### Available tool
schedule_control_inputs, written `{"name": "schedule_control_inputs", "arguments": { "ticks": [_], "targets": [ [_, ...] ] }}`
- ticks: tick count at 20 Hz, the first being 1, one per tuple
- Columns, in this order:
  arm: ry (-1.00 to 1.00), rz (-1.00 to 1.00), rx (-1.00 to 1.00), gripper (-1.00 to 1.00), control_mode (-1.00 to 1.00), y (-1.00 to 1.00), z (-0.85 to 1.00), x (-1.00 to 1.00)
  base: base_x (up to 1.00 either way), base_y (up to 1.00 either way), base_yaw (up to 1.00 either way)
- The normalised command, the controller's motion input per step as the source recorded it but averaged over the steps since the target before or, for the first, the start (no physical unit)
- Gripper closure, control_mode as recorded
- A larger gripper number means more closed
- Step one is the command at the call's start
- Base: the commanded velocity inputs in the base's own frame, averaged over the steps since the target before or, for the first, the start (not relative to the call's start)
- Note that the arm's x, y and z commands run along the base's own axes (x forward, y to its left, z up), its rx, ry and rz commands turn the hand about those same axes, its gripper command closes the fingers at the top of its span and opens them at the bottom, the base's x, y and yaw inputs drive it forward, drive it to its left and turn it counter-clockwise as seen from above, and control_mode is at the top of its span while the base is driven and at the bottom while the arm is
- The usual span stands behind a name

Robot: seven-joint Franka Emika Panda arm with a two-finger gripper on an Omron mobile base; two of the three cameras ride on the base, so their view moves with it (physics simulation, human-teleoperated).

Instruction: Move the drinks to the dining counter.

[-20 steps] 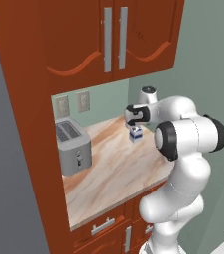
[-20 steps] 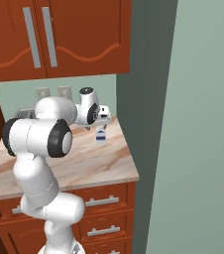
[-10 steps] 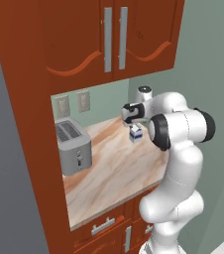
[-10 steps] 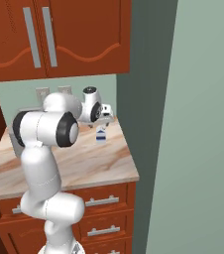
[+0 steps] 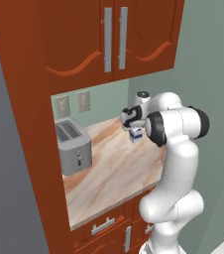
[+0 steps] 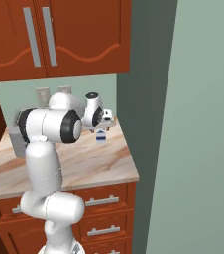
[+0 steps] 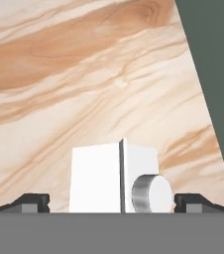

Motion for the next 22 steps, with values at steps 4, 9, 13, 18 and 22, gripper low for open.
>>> {"name": "schedule_control_inputs", "arguments": {
  "ticks": [4, 9, 13, 18, 22],
  "targets": [
    [0.0, 0.01, 0.0, -1.0, -1.0, 0.0, -0.35, 0.18, 0.0, 0.0, 0.0],
    [0.0, 0.0, 0.0, -1.0, -1.0, 0.0, -0.43, 0.21, 0.0, 0.0, 0.0],
    [0.0, 0.0, 0.0, 1.0, -1.0, 0.0, -0.54, 0.01, 0.0, 0.0, 0.0],
    [0.0, 0.0, 0.0, 1.0, -1.0, -0.08, -0.54, -0.47, 0.0, 0.0, 0.0],
    [-0.02, 0.0, 0.01, 1.0, -1.0, -0.14, -0.34, -0.68, 0.0, 0.0, 0.0]
  ]
}}
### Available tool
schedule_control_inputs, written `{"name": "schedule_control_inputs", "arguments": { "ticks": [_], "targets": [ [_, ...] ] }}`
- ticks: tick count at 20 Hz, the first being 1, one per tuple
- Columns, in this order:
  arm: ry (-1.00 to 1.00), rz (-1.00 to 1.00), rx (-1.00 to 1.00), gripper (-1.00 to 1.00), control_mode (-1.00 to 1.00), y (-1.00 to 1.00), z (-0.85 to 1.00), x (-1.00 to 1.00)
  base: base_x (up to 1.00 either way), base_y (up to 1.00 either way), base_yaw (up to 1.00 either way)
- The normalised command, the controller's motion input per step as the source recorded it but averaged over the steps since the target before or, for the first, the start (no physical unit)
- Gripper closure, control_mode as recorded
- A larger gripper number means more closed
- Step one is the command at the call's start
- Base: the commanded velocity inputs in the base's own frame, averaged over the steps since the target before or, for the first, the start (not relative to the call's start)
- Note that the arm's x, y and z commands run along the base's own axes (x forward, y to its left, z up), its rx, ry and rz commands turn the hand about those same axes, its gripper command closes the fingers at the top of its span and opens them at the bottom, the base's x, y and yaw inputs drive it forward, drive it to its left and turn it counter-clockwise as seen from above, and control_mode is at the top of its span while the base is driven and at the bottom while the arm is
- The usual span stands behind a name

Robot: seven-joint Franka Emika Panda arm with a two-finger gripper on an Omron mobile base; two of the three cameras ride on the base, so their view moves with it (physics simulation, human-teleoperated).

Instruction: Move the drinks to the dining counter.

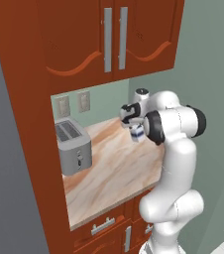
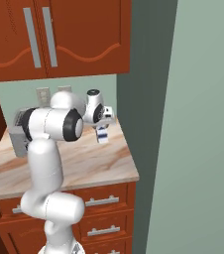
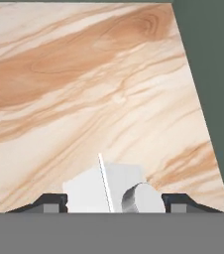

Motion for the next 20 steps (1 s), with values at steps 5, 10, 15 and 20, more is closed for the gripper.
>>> {"name": "schedule_control_inputs", "arguments": {
  "ticks": [5, 10, 15, 20],
  "targets": [
    [-0.11, -0.02, 0.06, 1.0, -1.0, -0.23, -0.04, -0.74, 0.0, 0.0, 0.0],
    [-0.09, -0.02, 0.08, 1.0, -1.0, -0.1, 0.05, -0.57, 0.0, 0.0, 0.0],
    [-0.02, 0.0, 0.1, 1.0, -1.0, -0.06, 0.7, -0.58, 0.0, 0.0, 0.0],
    [0.0, 0.0, 0.09, 1.0, -1.0, -0.06, 0.74, -0.66, 0.0, 0.0, 0.0]
  ]
}}
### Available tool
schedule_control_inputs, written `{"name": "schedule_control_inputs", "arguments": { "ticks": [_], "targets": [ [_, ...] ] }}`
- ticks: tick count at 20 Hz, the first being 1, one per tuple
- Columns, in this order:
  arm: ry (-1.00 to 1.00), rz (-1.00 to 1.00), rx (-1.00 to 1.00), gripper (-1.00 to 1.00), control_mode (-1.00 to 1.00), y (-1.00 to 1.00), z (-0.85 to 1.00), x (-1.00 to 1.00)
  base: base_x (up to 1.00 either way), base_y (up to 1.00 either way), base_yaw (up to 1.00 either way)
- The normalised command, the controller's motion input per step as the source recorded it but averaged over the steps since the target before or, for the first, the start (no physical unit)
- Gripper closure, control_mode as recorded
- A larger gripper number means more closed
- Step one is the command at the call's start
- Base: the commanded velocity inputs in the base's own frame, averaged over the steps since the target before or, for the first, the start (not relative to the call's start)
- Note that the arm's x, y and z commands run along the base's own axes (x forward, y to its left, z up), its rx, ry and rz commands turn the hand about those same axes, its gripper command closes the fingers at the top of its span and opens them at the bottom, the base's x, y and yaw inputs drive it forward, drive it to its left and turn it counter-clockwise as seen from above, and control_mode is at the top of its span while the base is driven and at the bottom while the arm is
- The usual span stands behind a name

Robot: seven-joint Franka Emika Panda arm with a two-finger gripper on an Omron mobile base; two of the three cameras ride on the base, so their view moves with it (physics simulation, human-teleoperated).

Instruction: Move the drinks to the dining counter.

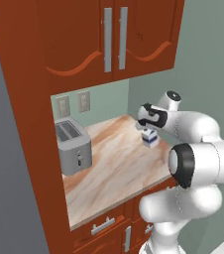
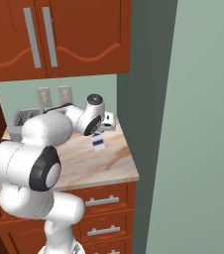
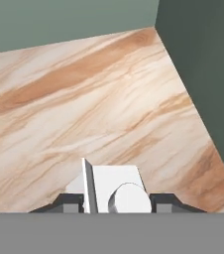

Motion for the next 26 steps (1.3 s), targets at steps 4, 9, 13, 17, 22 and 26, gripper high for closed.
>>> {"name": "schedule_control_inputs", "arguments": {
  "ticks": [4, 9, 13, 17, 22, 26],
  "targets": [
    [0.01, 0.0, 0.06, 1.0, -1.0, 0.0, 0.65, -0.69, 0.0, 0.0, 0.0],
    [0.0, -0.02, 0.03, 1.0, -1.0, 0.0, 0.6, -0.66, 0.0, 0.0, 0.0],
    [0.0, -0.04, 0.0, 1.0, -1.0, 0.0, 0.65, -0.61, 0.0, 0.0, 0.0],
    [0.0, -0.09, 0.0, 1.0, -1.0, 0.0, 0.64, -0.6, 0.0, 0.0, 0.0],
    [0.0, -0.22, 0.09, 1.0, -1.0, 0.01, 0.07, -0.54, 0.0, 0.0, 0.0],
    [0.0, -0.21, 0.18, 1.0, -1.0, 0.0, 0.02, -0.63, 0.0, 0.0, 0.0]
  ]
}}
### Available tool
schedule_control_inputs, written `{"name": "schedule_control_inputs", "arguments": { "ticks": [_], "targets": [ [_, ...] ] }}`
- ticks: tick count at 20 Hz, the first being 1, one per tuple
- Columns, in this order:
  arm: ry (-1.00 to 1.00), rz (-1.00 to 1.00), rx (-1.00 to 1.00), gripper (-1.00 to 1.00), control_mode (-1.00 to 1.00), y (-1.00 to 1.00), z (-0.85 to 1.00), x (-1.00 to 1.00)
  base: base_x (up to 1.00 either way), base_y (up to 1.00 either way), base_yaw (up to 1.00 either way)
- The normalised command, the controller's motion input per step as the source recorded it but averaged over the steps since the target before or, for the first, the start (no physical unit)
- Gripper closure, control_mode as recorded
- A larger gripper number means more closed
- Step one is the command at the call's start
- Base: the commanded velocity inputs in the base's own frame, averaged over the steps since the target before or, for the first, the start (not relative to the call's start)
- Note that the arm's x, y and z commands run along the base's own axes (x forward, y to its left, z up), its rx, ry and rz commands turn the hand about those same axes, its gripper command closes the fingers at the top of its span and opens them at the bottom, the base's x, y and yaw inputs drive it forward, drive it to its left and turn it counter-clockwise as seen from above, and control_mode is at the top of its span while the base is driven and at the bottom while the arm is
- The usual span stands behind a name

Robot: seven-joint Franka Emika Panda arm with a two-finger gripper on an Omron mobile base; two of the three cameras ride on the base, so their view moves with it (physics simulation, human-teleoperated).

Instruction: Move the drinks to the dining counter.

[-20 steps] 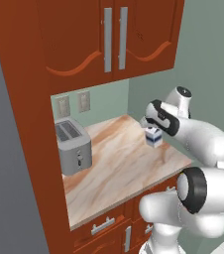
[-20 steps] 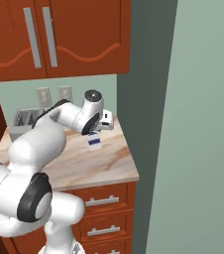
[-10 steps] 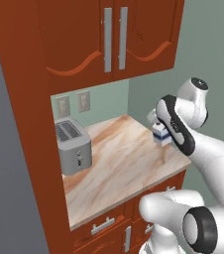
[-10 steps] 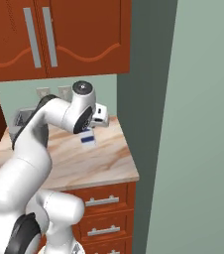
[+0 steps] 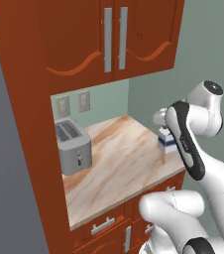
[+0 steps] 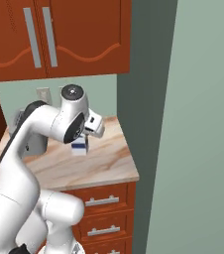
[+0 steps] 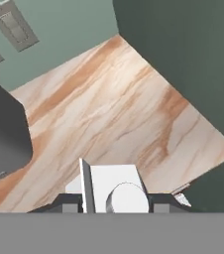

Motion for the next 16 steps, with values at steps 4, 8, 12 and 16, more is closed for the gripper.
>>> {"name": "schedule_control_inputs", "arguments": {
  "ticks": [4, 8, 12, 16],
  "targets": [
    [0.0, -0.11, 0.08, 1.0, 1.0, 0.0, 0.02, -0.36, -0.4, 0.0, -0.12],
    [0.0, 0.0, 0.0, 1.0, 1.0, 0.0, 0.0, 0.0, -0.83, 0.0, -0.33],
    [0.0, 0.0, 0.0, 1.0, 1.0, 0.0, 0.0, 0.0, -0.81, -0.45, -0.42],
    [0.0, 0.0, 0.0, 1.0, 1.0, 0.0, 0.0, 0.0, -0.21, -0.2, -0.76]
  ]
}}
